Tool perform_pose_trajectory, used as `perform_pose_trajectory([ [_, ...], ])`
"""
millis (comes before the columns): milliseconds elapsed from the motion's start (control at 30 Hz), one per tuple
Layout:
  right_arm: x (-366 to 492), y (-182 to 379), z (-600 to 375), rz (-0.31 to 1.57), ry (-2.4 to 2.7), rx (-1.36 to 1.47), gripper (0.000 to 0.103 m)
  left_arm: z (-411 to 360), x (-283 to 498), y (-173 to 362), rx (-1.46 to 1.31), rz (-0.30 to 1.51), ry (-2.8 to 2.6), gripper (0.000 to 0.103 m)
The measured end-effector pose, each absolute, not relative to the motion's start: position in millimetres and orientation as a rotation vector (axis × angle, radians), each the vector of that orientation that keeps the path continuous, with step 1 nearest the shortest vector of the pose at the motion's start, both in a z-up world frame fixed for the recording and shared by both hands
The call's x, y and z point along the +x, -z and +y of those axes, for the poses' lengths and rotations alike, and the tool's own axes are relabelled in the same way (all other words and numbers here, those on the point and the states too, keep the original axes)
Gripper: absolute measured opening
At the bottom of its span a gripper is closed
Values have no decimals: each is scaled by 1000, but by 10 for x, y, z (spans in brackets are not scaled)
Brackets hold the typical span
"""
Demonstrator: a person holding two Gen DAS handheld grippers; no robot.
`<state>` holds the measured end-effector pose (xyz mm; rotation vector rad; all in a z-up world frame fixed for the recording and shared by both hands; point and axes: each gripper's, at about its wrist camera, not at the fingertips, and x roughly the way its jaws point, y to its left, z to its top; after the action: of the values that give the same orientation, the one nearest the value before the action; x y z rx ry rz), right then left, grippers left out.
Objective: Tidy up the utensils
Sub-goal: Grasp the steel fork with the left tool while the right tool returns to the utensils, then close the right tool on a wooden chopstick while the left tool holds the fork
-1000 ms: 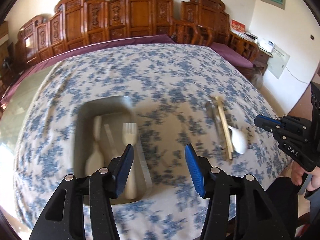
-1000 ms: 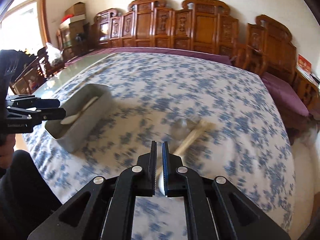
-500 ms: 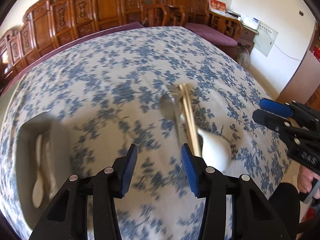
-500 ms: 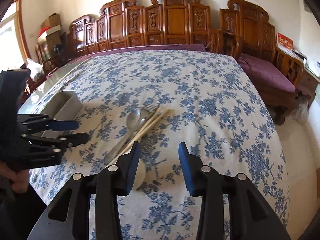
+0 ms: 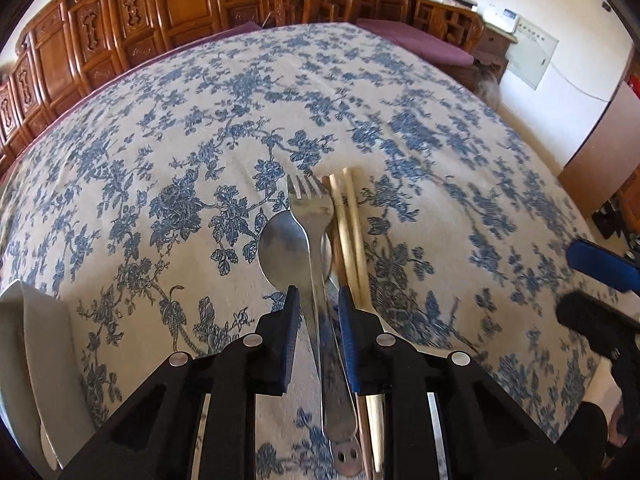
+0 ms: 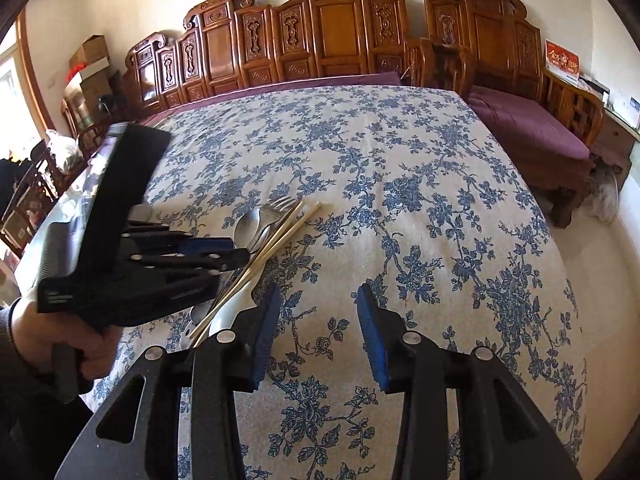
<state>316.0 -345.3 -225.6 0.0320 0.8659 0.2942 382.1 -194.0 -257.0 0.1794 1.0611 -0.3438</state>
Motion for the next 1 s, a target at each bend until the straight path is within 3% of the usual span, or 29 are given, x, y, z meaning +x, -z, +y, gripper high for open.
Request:
perform_pose_trajectory([
  [200,3165,2255,-3452,863,-299,32,43,-1987,3854,2639,220,1074,319,17],
  [267,3164,2245,-3464,860,-296,36,43,-1981,3853,2634,221,1076,310,7],
  [1000,3096,2252,-3281,864,-320,-9,43,-1487,3524,2424,186,1032,292,6],
])
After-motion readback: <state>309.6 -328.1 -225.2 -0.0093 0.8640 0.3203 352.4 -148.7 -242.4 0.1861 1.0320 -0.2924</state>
